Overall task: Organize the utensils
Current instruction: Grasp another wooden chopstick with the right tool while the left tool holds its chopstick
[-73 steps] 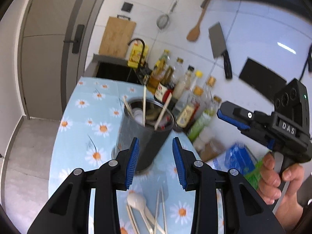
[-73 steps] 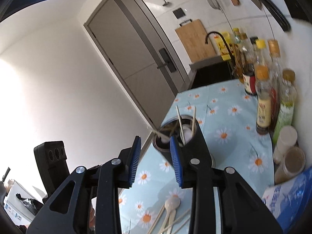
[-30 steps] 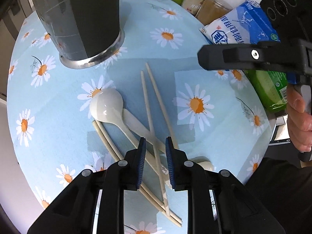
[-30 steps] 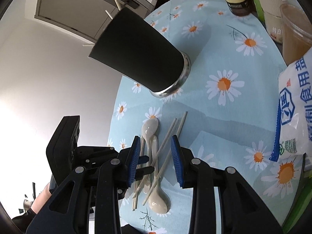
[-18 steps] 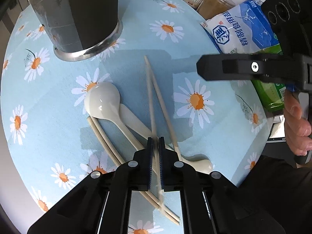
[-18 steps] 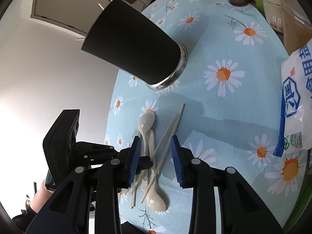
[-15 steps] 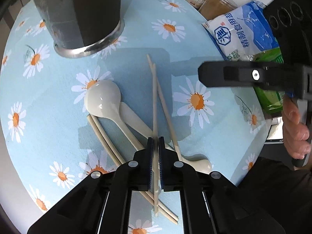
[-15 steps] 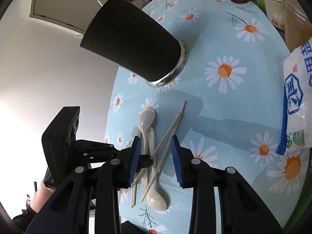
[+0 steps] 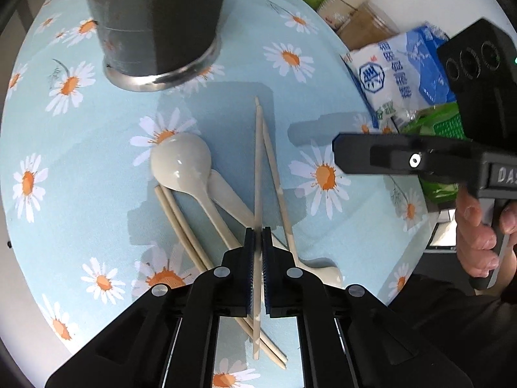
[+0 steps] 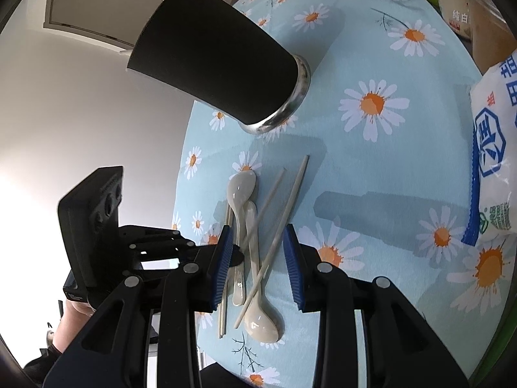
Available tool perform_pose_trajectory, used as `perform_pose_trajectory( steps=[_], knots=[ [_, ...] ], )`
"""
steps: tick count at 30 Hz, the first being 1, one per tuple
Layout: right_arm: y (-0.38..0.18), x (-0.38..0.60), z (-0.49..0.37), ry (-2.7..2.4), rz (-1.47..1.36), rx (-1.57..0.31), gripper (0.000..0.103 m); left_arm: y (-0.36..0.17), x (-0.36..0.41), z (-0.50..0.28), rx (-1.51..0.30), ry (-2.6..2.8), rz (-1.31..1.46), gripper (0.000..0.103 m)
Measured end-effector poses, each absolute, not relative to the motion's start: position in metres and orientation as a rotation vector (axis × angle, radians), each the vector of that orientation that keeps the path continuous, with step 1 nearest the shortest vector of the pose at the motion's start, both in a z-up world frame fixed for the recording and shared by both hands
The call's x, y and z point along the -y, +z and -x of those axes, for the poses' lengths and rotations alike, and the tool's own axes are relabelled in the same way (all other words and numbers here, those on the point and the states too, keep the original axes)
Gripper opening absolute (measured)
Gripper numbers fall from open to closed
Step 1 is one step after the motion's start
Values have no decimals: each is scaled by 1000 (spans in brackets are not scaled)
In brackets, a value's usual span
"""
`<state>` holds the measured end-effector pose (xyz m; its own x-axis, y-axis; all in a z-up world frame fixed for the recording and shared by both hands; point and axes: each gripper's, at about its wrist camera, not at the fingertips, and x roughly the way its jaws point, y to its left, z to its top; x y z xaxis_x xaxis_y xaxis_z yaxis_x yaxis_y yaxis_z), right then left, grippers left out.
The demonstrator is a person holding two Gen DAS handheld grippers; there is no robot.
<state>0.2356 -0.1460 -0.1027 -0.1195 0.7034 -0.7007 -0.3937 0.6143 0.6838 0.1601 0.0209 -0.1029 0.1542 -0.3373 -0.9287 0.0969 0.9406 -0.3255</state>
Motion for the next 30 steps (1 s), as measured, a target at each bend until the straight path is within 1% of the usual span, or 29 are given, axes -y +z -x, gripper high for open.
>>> perform_pose_trajectory(
  steps=[3,10,13,15,18,25,30],
  knots=[
    [-105,142,-235,944,-275,-1434,34,-94,-25,-154,-1353,-308,239,4],
    [-119,127,-237,849,-300,-1584,33,-76,-38,-134,-1261,-299,340,4],
    [-122,117,-236,781,-253,-1612,33,-71,-43,-120,-1212,-302,388,4],
    [-126,112,-236,726,-232,-1631,27,-71,-47,-113,-1191,-305,413,4],
    [-132,103,-234,675,-236,-1677,25,-70,-59,-101,-1152,-310,450,4],
    [-135,86,-232,534,-147,-1671,21,-67,-78,-82,-1074,-344,511,4],
    [-136,68,-231,464,-83,-1654,20,-67,-85,-76,-1050,-377,532,4]
  ],
)
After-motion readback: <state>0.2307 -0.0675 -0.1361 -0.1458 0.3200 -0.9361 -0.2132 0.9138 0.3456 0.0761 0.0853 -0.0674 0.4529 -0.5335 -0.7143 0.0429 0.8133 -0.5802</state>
